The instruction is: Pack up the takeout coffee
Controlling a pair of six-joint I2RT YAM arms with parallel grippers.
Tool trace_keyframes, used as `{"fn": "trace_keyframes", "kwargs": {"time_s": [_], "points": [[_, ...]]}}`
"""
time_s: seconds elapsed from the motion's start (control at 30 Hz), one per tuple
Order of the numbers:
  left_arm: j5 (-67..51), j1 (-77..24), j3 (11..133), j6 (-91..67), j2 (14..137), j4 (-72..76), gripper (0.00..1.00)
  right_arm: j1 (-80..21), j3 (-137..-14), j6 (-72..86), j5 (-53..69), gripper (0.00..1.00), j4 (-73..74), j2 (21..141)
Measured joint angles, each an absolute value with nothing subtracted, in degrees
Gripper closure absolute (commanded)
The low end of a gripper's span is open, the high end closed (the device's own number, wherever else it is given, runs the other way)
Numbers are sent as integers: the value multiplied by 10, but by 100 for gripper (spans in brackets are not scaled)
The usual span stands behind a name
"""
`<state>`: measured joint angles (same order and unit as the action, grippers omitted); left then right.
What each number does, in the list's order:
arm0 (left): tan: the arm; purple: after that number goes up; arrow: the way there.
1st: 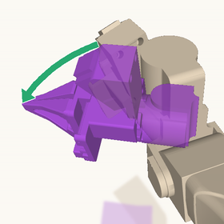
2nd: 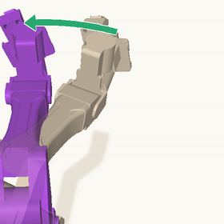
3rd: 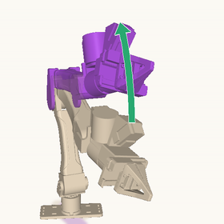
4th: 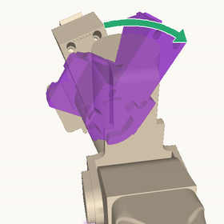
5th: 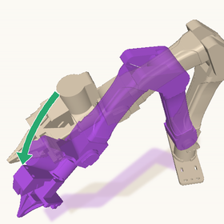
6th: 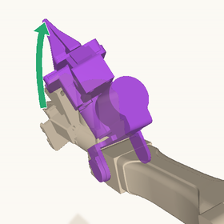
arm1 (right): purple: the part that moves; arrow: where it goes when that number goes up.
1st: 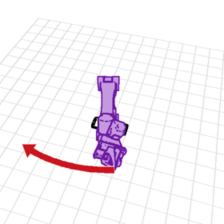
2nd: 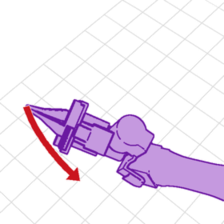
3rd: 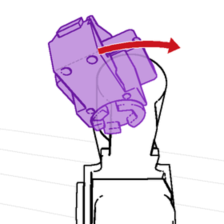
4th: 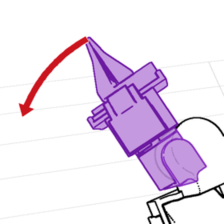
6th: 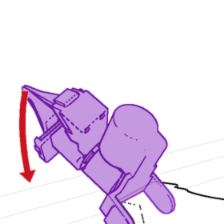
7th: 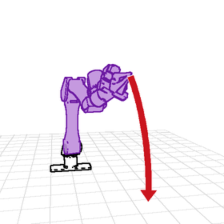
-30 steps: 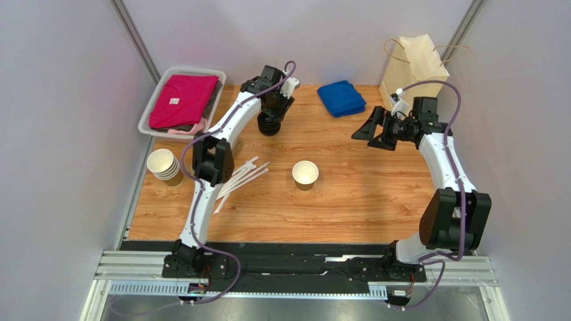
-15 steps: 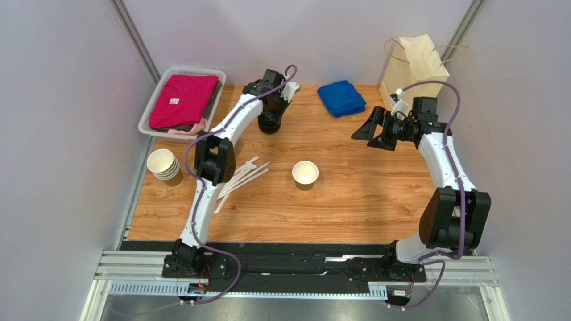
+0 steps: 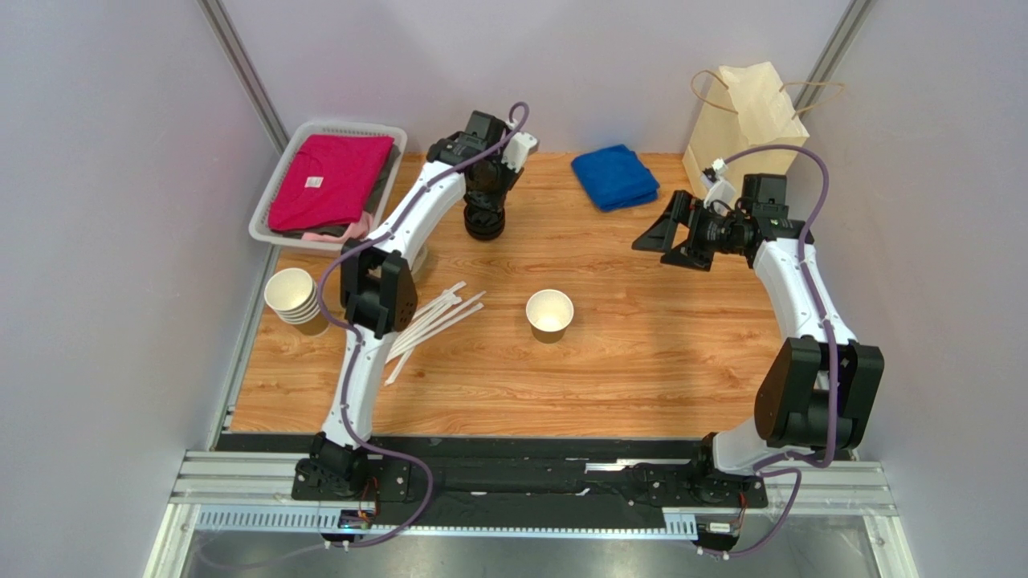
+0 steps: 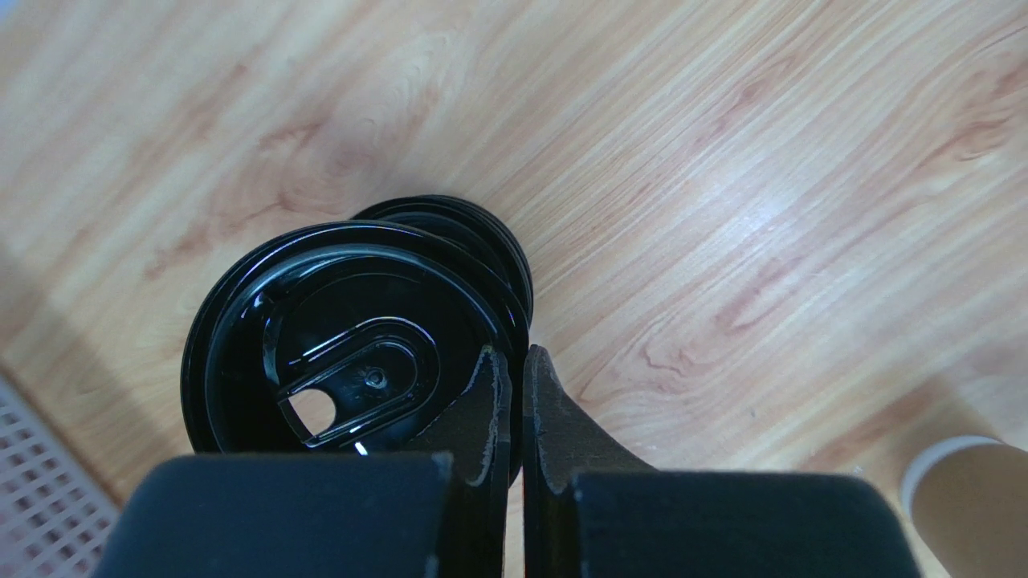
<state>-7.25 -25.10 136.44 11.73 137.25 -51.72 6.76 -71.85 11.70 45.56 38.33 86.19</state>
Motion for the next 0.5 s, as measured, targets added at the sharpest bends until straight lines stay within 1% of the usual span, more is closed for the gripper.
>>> {"fn": "trace_keyframes", "kwargs": {"time_s": [0.2,0.27,0.43,0.5], "points": [[-92,-253,1363,125,1292,-532,100,68,-747,100,455,1,403,862],[-108,-256,1341,135,1249,-534,100,68,-771,85,455,1,421,862],[-145,-283,1206,180,1102,-525,100,68,-846,48,457,1,464,862],[-149,-316,1136,208,1033,-519,100,68,-864,45,471,1,473,862]]}}
